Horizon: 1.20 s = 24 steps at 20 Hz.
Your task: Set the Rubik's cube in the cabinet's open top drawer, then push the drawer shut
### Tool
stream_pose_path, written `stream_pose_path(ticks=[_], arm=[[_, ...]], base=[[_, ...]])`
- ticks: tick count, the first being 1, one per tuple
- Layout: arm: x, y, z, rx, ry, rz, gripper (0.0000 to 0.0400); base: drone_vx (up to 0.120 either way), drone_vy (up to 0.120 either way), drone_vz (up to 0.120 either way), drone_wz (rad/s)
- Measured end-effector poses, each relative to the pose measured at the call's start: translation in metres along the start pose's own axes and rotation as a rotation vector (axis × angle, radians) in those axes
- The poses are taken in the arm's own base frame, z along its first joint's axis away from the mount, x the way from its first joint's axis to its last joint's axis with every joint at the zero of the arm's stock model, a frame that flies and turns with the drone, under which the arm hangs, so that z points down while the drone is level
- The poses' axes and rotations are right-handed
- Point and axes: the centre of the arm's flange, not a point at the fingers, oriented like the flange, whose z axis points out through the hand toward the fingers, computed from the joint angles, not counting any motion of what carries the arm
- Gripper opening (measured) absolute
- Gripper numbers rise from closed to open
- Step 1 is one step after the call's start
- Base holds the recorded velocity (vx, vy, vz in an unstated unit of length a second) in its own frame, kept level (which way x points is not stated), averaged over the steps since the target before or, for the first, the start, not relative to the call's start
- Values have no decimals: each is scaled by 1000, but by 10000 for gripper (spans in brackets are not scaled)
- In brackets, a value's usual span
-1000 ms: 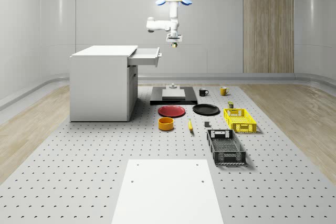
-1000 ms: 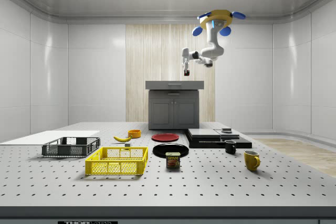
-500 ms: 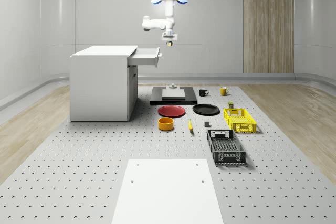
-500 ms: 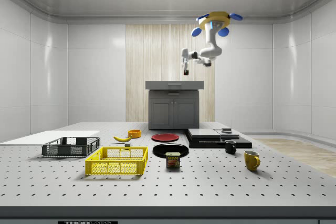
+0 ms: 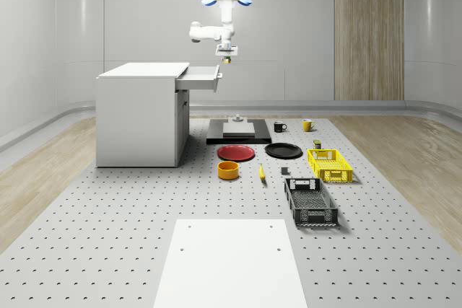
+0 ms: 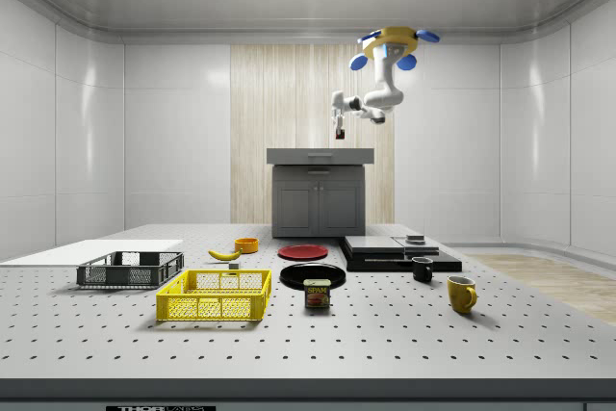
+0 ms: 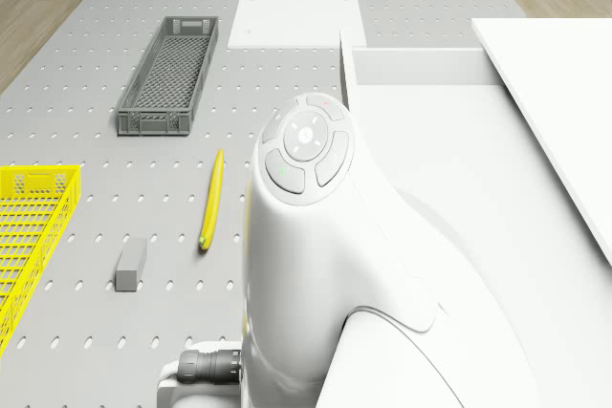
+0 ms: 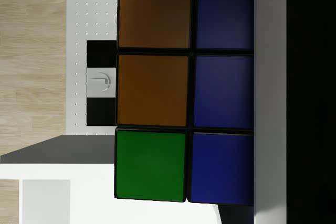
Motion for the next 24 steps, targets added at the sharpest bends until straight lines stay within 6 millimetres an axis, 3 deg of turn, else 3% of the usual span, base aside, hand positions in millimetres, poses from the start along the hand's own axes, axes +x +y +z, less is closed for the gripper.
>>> stream_pose_path(ticks=[24], arm=[[0, 0, 0, 0, 0, 0, 322]], base=[[0, -120, 0, 0]])
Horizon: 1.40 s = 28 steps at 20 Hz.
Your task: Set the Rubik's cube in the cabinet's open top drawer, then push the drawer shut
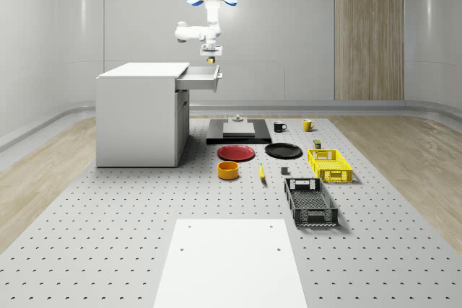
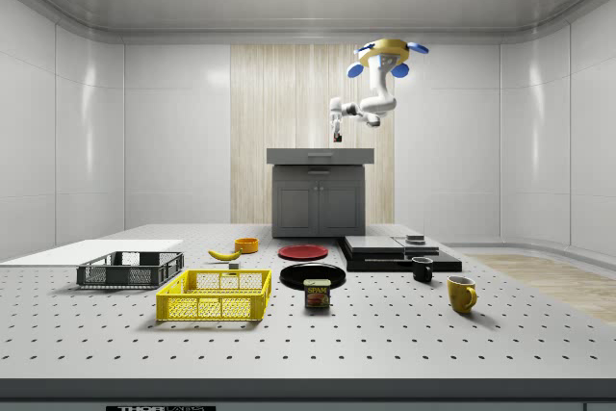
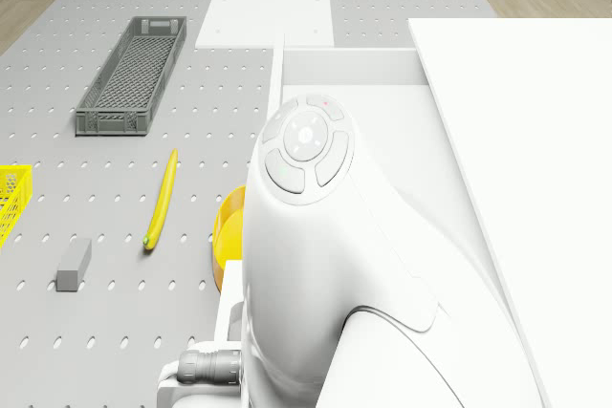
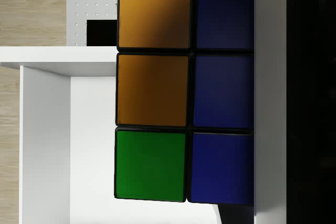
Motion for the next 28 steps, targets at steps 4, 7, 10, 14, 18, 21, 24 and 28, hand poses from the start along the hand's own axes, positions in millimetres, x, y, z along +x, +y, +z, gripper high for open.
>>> stream_pose_path(ticks=[4, 7, 10, 14, 18, 21, 24, 28], arm=[[0, 0, 0, 0, 0, 0, 322], [0, 0, 0, 0, 0, 0, 322], [0, 0, 0, 0, 0, 0, 322], [0, 0, 2, 0, 0, 0, 322], [0, 0, 14, 0, 0, 0, 321], [0, 0, 26, 0, -1, 0, 321], [0, 0, 37, 0, -1, 0, 321], [0, 0, 50, 0, -1, 0, 321]], base=[[0, -120, -30, 0], [0, -120, -120, 0], [0, -120, -93, 0], [0, -80, 0, 0], [0, 0, 0, 0], [0, 0, 0, 0], [0, 0, 0, 0], [0, 0, 0, 0]])
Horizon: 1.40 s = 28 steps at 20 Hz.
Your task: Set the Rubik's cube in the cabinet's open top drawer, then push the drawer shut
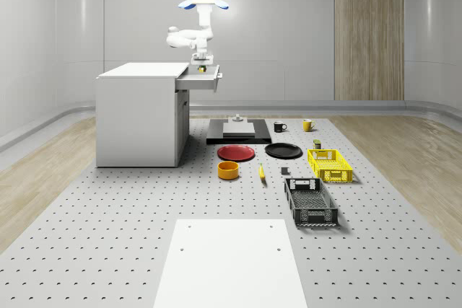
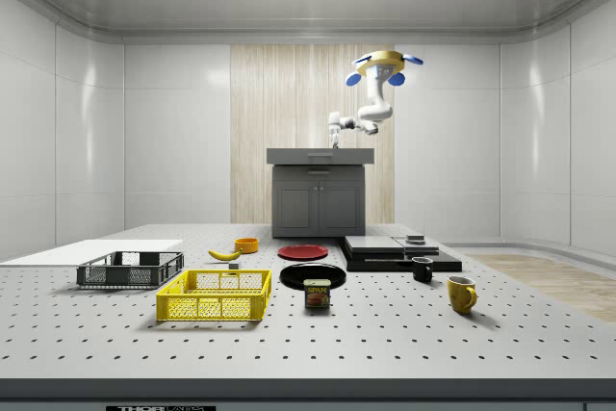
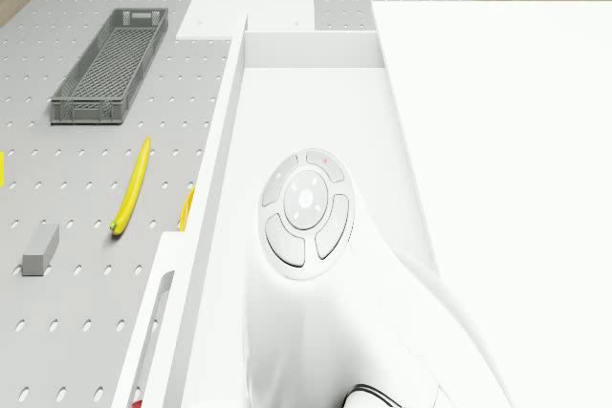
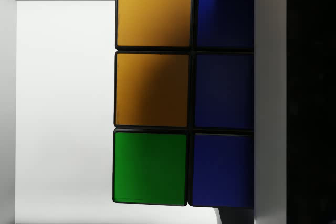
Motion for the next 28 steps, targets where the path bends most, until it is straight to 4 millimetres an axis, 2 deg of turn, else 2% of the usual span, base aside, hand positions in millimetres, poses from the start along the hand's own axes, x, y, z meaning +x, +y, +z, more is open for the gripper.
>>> stream_pose_path(ticks=[10, 14, 20, 23, 28], arm=[[0, 0, 32, 0, 0, 0, 321], [0, 0, 38, -1, 2, 0, 366], [0, 0, 22, -2, 4, 0, 393], [0, 0, 12, -2, 4, 0, 396], [0, 0, 3, -2, 5, 0, 399]], base=[[0, 0, 0, 0], [0, 0, 0, 0], [0, 0, 0, 0], [0, 0, 120, 0], [-120, 112, 120, 0]])
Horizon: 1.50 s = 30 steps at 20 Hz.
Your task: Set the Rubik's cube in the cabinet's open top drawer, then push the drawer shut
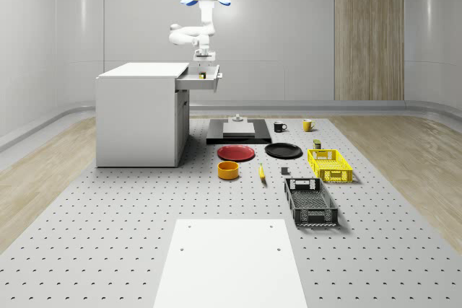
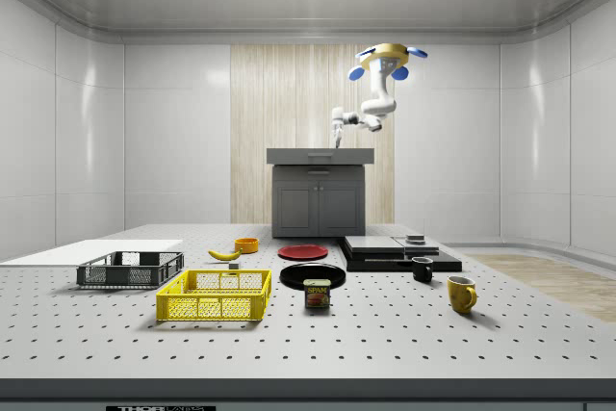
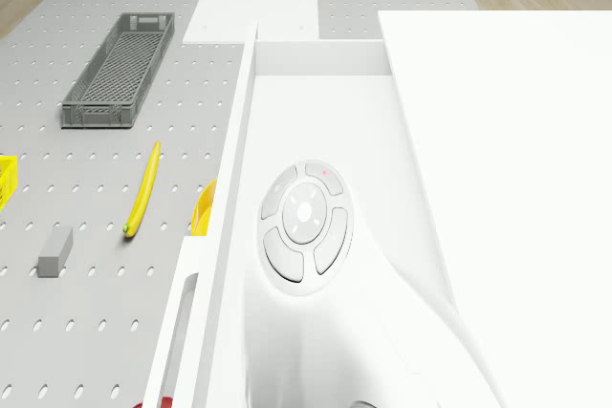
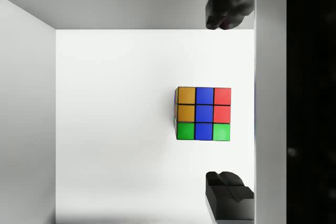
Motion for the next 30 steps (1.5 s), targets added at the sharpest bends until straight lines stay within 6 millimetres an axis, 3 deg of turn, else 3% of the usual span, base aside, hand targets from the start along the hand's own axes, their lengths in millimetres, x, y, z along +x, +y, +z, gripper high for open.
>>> stream_pose_path(ticks=[4, 30], arm=[[0, 0, -3, 0, 0, 0, 400], [0, 0, -5, 0, 0, 0, 400]], base=[[-120, 120, 60, 0], [0, 120, 0, 0]])
